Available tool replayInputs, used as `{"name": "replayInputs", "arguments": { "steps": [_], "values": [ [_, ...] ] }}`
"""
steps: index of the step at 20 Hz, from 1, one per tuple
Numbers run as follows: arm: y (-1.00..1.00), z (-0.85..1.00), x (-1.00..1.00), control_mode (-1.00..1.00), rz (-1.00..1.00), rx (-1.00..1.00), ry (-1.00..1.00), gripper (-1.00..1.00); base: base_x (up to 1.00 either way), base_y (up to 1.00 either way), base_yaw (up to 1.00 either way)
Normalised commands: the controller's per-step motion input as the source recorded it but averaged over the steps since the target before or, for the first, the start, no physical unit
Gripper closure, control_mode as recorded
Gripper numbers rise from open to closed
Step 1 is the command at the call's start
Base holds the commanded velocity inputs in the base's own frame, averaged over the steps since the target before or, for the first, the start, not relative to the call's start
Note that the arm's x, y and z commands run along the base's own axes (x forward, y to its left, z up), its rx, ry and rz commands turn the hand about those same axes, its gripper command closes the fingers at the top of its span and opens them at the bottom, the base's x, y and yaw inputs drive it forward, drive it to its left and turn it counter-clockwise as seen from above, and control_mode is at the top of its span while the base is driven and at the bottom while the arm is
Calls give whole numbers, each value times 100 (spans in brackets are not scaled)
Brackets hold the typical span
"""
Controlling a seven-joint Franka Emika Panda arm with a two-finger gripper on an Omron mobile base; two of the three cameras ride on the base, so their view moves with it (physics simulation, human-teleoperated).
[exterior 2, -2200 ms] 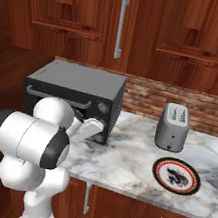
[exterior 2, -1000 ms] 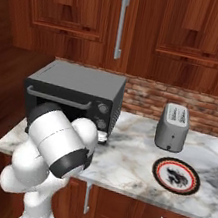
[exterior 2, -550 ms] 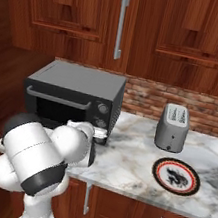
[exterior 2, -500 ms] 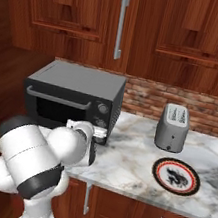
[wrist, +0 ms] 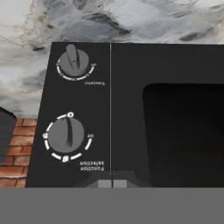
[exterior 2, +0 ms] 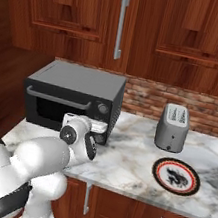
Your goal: Pick up the bagel from the plate, place it on the toaster oven rack, close the door, and set the timer.
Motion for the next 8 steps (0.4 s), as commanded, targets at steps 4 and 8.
{"name": "replayInputs", "arguments": {
  "steps": [4,8],
  "values": [
    [0,20,-49,-100,0,-4,0,100,0,0,0],
    [0,20,-35,-100,0,-4,-1,100,0,0,0]
  ]
}}
